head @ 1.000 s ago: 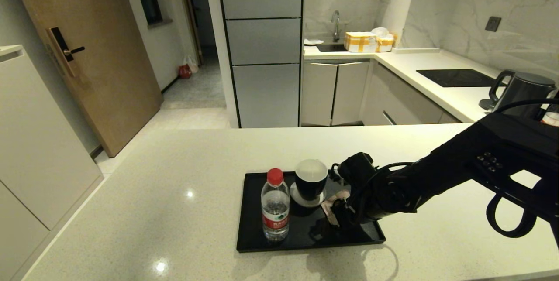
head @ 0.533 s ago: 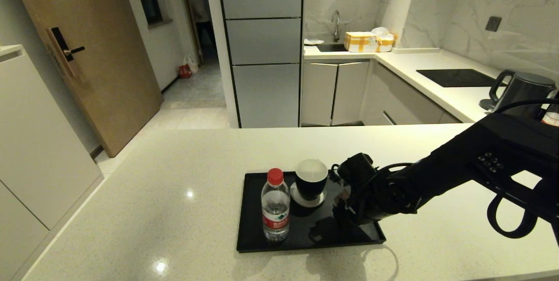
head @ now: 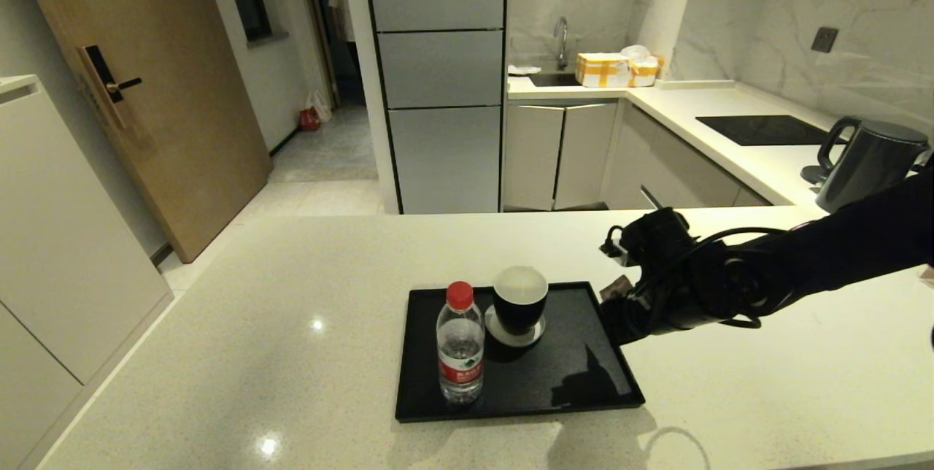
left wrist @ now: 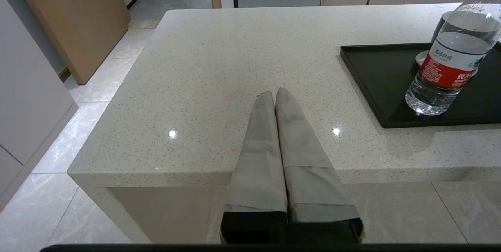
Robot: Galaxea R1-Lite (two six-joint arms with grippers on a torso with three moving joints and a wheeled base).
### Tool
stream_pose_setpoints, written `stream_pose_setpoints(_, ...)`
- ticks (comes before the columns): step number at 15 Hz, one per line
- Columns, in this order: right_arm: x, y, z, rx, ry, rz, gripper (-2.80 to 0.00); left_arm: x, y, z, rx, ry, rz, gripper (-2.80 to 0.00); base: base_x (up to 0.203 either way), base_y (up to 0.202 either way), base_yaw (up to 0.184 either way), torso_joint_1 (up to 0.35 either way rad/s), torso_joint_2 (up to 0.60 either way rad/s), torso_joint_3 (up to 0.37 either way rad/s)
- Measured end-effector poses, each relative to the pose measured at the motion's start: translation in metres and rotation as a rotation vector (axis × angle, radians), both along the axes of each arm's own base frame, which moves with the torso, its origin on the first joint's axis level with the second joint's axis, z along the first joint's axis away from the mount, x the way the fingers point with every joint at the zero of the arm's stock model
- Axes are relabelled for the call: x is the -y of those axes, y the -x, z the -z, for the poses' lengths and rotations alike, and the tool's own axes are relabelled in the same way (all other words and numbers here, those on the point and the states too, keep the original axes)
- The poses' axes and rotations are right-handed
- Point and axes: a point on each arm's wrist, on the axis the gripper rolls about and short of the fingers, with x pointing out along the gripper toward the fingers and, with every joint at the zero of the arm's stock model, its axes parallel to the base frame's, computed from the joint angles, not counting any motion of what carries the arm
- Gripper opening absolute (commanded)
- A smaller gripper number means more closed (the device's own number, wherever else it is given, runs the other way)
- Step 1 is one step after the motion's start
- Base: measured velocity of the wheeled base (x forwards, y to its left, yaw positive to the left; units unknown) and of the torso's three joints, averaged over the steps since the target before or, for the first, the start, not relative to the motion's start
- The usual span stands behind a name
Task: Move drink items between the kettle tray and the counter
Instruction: Place it on the right
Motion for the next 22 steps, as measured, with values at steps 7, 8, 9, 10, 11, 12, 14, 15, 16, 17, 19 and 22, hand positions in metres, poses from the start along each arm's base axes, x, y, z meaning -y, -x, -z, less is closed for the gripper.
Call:
stream_pose_setpoints(7, 0.102, 0.026, -0.047, 0.066, 0.015, 0.371, -2.8, 0.0, 0.0, 0.0, 0.0, 0.0, 0.0, -2.8, 0.0, 0.0, 0.0, 0.0, 0.0, 0.0)
stream_pose_setpoints(8, 0.116, 0.033, -0.047, 0.063, 0.008, 0.422, -2.8, 0.0, 0.0, 0.0, 0.0, 0.0, 0.0, -2.8, 0.0, 0.0, 0.0, 0.0, 0.0, 0.0)
stream_pose_setpoints(9, 0.128, 0.04, -0.046, 0.056, 0.0, 0.458, -2.8, 0.0, 0.0, 0.0, 0.0, 0.0, 0.0, -2.8, 0.0, 0.0, 0.0, 0.0, 0.0, 0.0)
stream_pose_setpoints(10, 0.137, 0.045, -0.044, 0.06, -0.013, 0.482, -2.8, 0.0, 0.0, 0.0, 0.0, 0.0, 0.0, -2.8, 0.0, 0.0, 0.0, 0.0, 0.0, 0.0)
stream_pose_setpoints(11, 0.145, 0.049, -0.041, 0.073, -0.027, 0.5, -2.8, 0.0, 0.0, 0.0, 0.0, 0.0, 0.0, -2.8, 0.0, 0.0, 0.0, 0.0, 0.0, 0.0)
stream_pose_setpoints(12, 0.151, 0.051, -0.038, 0.095, -0.033, 0.514, -2.8, 0.0, 0.0, 0.0, 0.0, 0.0, 0.0, -2.8, 0.0, 0.0, 0.0, 0.0, 0.0, 0.0)
stream_pose_setpoints(14, 0.156, 0.05, -0.031, 0.118, -0.038, 0.531, -2.8, 0.0, 0.0, 0.0, 0.0, 0.0, 0.0, -2.8, 0.0, 0.0, 0.0, 0.0, 0.0, 0.0)
stream_pose_setpoints(15, 0.157, 0.05, -0.028, 0.107, -0.039, 0.536, -2.8, 0.0, 0.0, 0.0, 0.0, 0.0, 0.0, -2.8, 0.0, 0.0, 0.0, 0.0, 0.0, 0.0)
stream_pose_setpoints(16, 0.157, 0.049, -0.025, 0.106, -0.039, 0.537, -2.8, 0.0, 0.0, 0.0, 0.0, 0.0, 0.0, -2.8, 0.0, 0.0, 0.0, 0.0, 0.0, 0.0)
stream_pose_setpoints(17, 0.157, 0.047, -0.023, 0.106, -0.04, 0.537, -2.8, 0.0, 0.0, 0.0, 0.0, 0.0, 0.0, -2.8, 0.0, 0.0, 0.0, 0.0, 0.0, 0.0)
stream_pose_setpoints(19, 0.158, 0.043, -0.018, 0.099, -0.04, 0.537, -2.8, 0.0, 0.0, 0.0, 0.0, 0.0, 0.0, -2.8, 0.0, 0.0, 0.0, 0.0, 0.0, 0.0)
stream_pose_setpoints(22, 0.158, 0.036, -0.01, 0.093, -0.042, 0.535, -2.8, 0.0, 0.0, 0.0, 0.0, 0.0, 0.0, -2.8, 0.0, 0.0, 0.0, 0.0, 0.0, 0.0)
